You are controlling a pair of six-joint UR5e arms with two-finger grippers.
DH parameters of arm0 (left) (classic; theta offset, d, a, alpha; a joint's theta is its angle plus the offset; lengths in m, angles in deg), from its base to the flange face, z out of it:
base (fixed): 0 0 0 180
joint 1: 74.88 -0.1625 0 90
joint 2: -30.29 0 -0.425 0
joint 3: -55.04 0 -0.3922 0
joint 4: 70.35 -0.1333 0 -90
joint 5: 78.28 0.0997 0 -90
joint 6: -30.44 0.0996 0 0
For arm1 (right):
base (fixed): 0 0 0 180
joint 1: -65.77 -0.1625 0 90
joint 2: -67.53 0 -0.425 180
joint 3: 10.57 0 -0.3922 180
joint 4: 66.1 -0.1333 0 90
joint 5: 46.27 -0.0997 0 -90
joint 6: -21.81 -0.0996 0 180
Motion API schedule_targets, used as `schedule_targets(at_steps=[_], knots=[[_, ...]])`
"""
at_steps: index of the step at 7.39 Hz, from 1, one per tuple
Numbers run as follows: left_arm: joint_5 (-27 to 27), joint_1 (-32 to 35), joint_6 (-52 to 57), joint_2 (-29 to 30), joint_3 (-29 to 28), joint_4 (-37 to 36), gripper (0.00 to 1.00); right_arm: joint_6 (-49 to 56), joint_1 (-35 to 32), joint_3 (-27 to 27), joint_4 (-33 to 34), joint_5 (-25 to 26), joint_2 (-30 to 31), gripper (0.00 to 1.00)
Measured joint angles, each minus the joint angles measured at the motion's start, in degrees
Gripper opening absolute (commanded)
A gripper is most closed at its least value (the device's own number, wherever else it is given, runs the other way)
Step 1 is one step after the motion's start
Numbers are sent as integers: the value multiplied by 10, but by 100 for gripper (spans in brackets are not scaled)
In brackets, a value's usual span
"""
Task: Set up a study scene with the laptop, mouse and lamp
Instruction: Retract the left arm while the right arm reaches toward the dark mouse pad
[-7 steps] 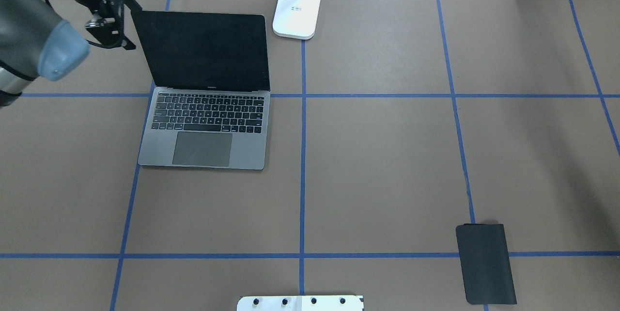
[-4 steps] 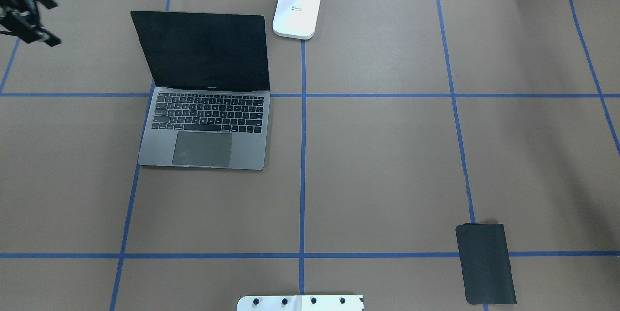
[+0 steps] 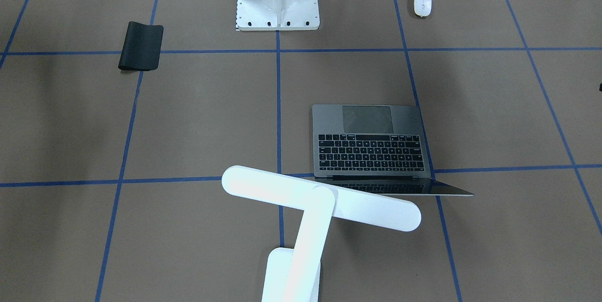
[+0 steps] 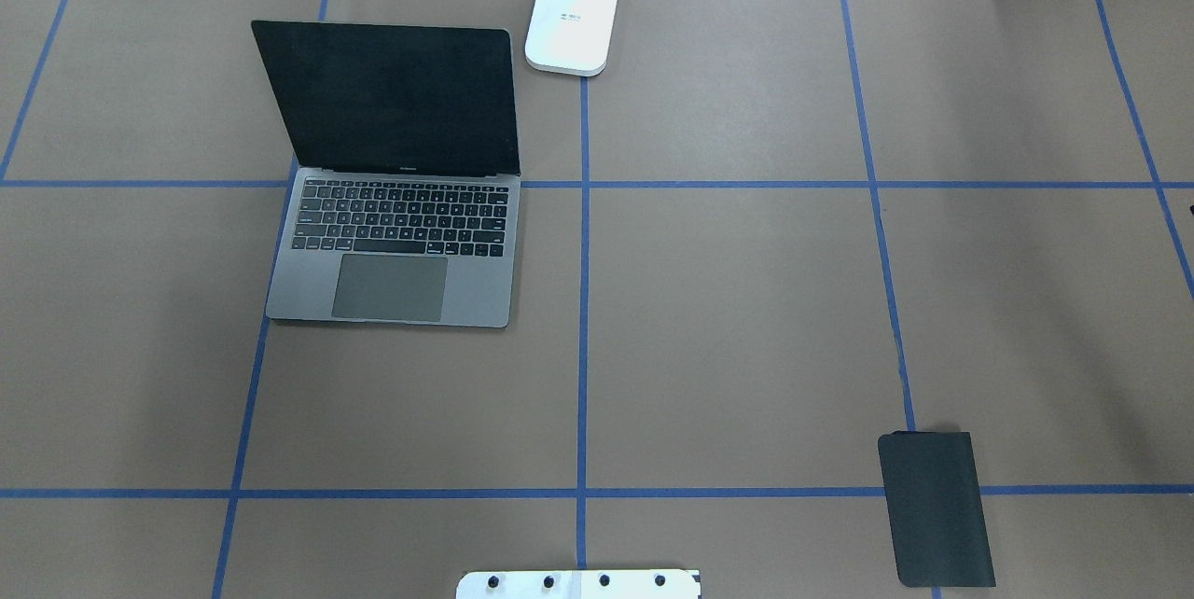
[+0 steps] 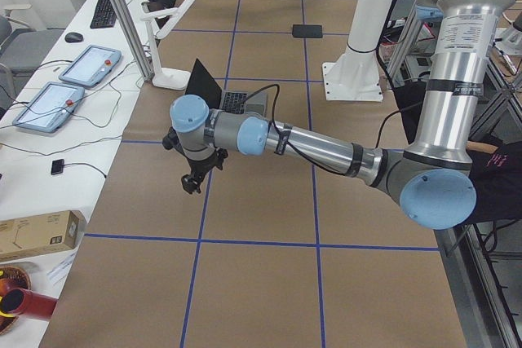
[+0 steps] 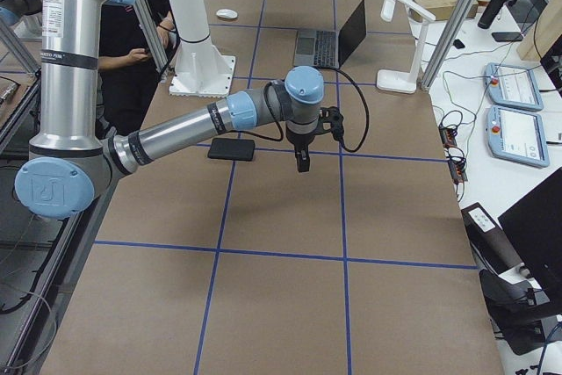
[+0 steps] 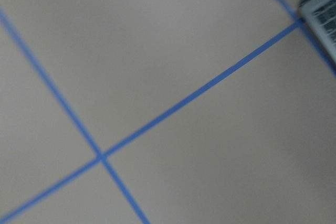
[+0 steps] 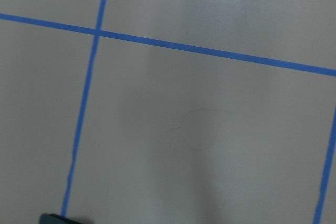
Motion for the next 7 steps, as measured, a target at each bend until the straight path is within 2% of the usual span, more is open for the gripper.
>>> schedule_targets(at_steps=[2,4,5,7], knots=[[1,21,-58,-110,20,34,100,-14,52,31,-1,-1,16,100],[3,27,-143,-236,87,114,100,-22,155,65,-3,12,38,100],[4,27,-171,-273,105,150,100,-44,198,71,-3,18,38,100],[3,23,-201,-299,116,178,100,-86,234,72,-3,20,12,100]])
